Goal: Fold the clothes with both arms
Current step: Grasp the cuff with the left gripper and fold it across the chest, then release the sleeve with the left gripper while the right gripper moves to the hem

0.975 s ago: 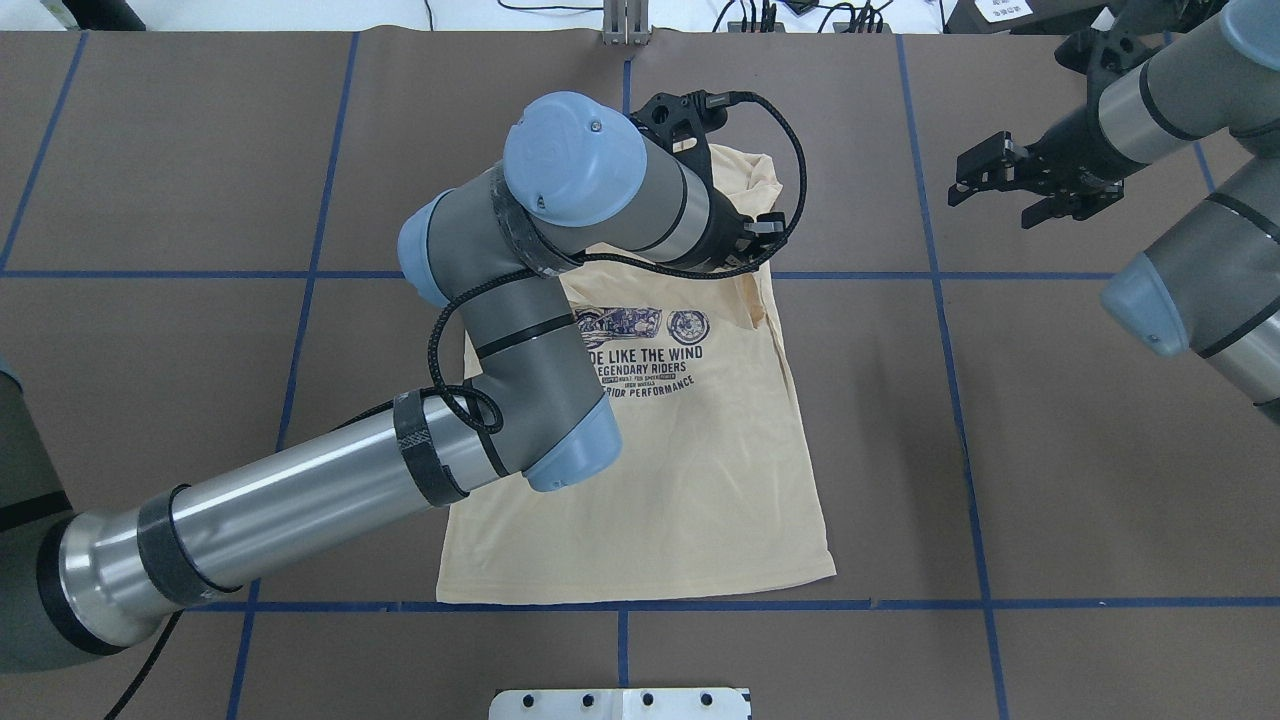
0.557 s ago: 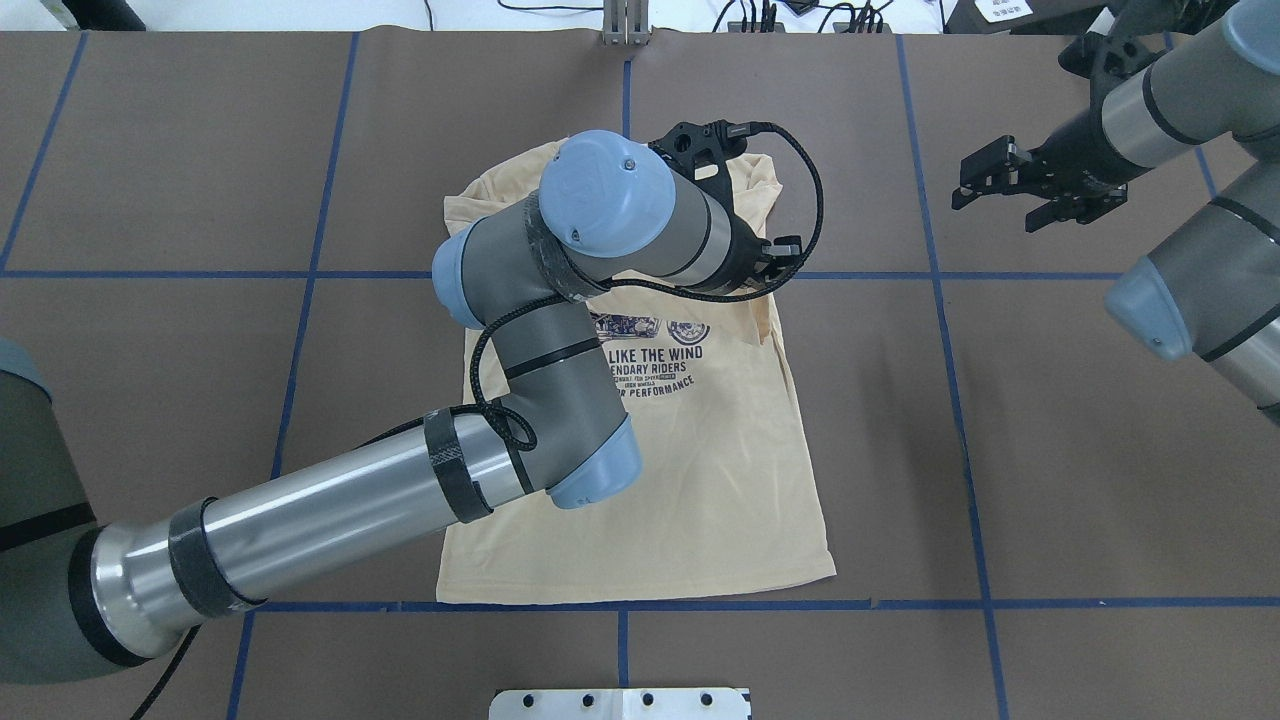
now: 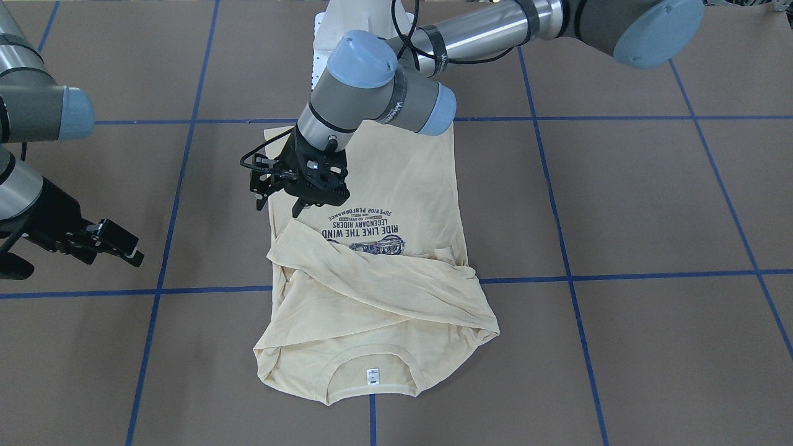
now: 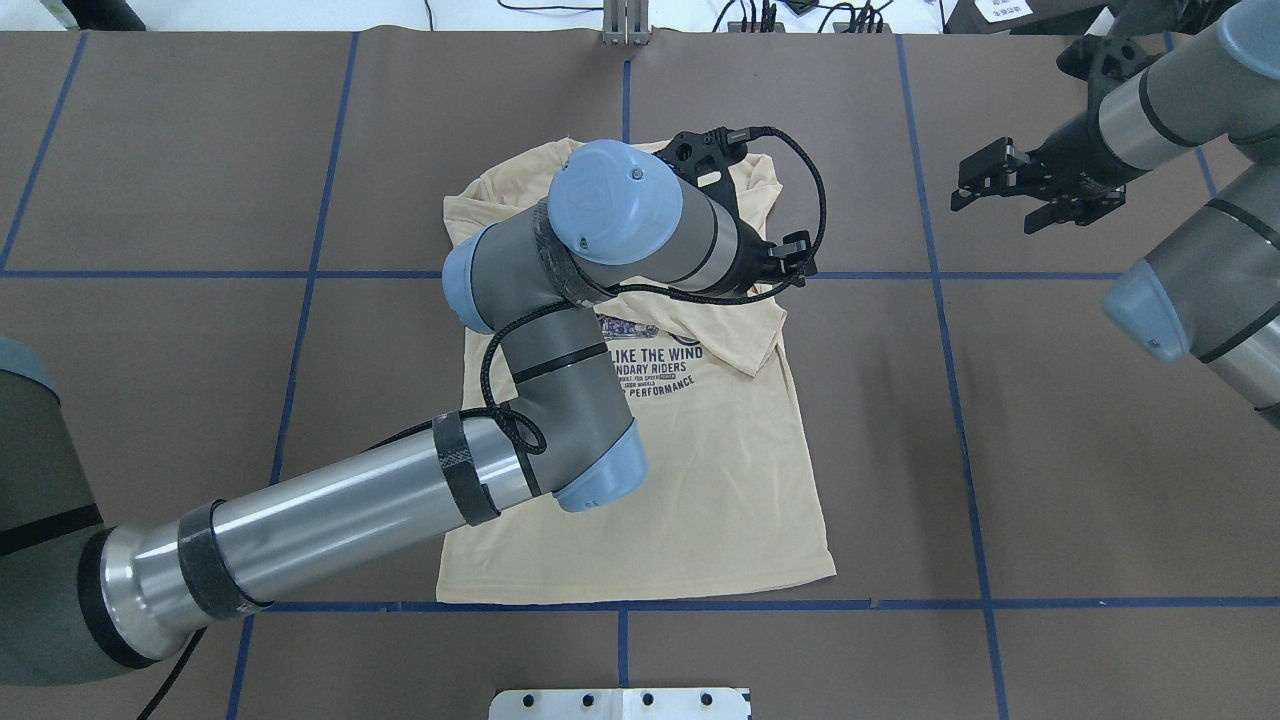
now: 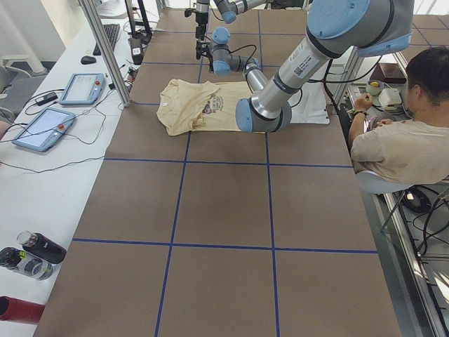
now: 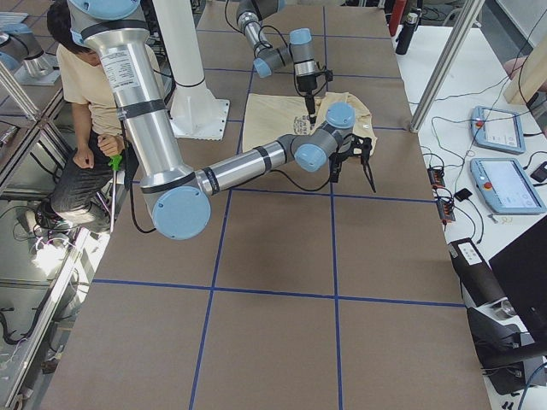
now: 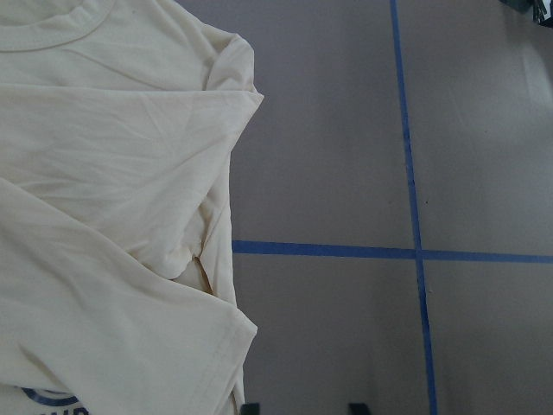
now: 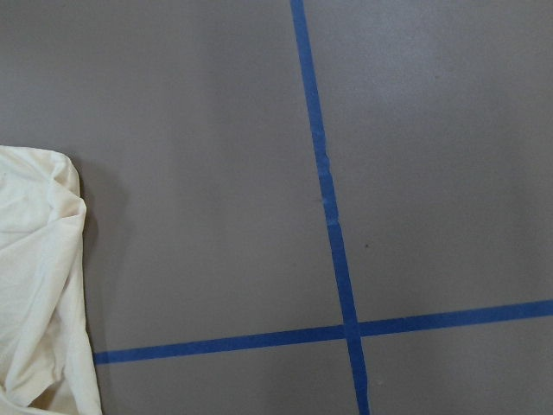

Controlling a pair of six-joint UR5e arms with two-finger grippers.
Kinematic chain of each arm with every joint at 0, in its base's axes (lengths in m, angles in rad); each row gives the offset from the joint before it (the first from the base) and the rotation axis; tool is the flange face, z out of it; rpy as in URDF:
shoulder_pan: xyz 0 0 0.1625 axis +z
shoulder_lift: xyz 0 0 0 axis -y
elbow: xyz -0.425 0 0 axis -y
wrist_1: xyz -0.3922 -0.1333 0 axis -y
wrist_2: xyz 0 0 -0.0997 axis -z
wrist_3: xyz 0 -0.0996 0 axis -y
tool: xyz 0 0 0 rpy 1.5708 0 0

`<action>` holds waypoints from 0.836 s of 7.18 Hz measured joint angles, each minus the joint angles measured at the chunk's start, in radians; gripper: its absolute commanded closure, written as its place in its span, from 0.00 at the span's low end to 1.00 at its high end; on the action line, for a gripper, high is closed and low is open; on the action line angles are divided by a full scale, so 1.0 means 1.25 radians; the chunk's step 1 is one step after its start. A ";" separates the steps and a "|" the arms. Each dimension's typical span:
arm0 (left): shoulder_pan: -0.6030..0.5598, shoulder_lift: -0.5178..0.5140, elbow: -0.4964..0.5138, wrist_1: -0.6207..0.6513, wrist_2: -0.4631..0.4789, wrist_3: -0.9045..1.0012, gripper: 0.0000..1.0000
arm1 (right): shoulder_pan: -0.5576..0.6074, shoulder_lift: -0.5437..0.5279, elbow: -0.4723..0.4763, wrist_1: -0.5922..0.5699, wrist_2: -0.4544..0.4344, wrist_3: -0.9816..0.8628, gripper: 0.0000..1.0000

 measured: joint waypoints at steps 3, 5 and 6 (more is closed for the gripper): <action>-0.032 0.121 -0.156 0.009 -0.045 -0.006 0.25 | -0.102 0.006 0.053 0.006 -0.075 0.185 0.00; -0.067 0.253 -0.292 0.011 -0.089 0.013 0.25 | -0.263 -0.004 0.142 0.005 -0.257 0.444 0.01; -0.079 0.294 -0.326 0.011 -0.096 0.031 0.25 | -0.336 -0.016 0.173 0.003 -0.325 0.550 0.01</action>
